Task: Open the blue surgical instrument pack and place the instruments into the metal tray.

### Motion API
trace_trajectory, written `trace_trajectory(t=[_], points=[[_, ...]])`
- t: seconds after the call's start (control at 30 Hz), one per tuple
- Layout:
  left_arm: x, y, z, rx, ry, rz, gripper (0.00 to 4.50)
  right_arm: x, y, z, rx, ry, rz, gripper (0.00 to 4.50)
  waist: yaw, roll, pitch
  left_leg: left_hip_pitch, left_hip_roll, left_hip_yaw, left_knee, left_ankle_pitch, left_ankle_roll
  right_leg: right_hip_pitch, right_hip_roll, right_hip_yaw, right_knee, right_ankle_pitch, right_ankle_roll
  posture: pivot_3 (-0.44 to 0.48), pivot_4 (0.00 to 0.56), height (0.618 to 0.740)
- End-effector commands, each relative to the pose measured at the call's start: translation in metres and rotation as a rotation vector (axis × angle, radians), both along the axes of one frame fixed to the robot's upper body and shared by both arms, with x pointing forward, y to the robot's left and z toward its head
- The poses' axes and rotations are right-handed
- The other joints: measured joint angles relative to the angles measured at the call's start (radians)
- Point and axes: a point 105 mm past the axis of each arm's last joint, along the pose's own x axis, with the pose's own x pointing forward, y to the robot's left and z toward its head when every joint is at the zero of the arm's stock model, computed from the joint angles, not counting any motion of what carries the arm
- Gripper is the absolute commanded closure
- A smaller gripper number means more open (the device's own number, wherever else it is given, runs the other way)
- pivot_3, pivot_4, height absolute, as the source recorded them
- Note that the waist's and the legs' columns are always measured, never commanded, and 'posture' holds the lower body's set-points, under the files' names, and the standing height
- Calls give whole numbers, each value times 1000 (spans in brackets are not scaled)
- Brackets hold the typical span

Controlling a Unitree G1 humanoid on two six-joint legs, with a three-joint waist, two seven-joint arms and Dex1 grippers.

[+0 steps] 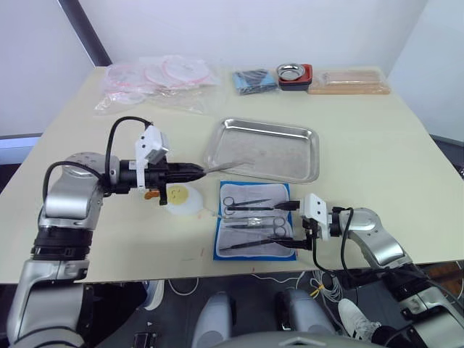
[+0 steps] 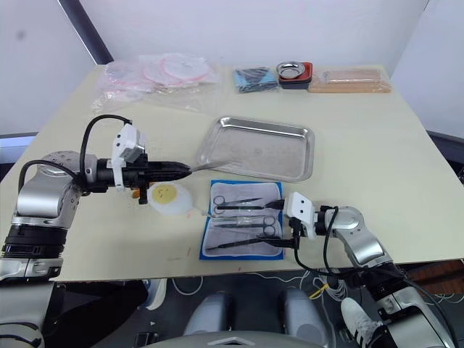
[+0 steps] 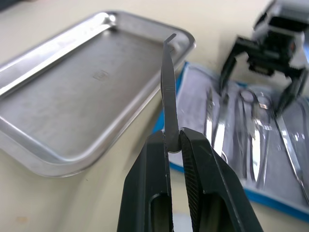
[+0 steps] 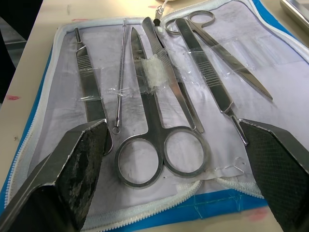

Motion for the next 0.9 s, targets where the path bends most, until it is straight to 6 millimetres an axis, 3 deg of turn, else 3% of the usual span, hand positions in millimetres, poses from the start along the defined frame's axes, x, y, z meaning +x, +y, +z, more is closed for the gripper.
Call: trace_trajectory(t=[0.03,0.43,0.53,0.9], points=[[15,-4,18,-126,-82,138,4433,-28,-31,-82,-285,254,-53,0,1,0,0,0,0,0,0,0,0,0,0,0,0,0,0,0,150,740],[54,-13,3,-215,-110,542,4433,-29,-32,-82,-285,260,-45,0,1,-8,-5,1,-1,1,-1,0,0,1,1,0,0,0,0,0,150,740],[60,-27,-2,-248,-65,605,4433,-29,-32,-83,-288,260,-45,0,0,-9,-6,1,-1,1,-1,0,0,1,1,0,0,0,0,0,150,740],[89,-43,-25,-141,-62,873,4433,-26,-33,-82,-289,253,-50,0,0,-9,-6,6,-7,0,-1,0,0,7,1,2,0,0,1,0,150,740]])
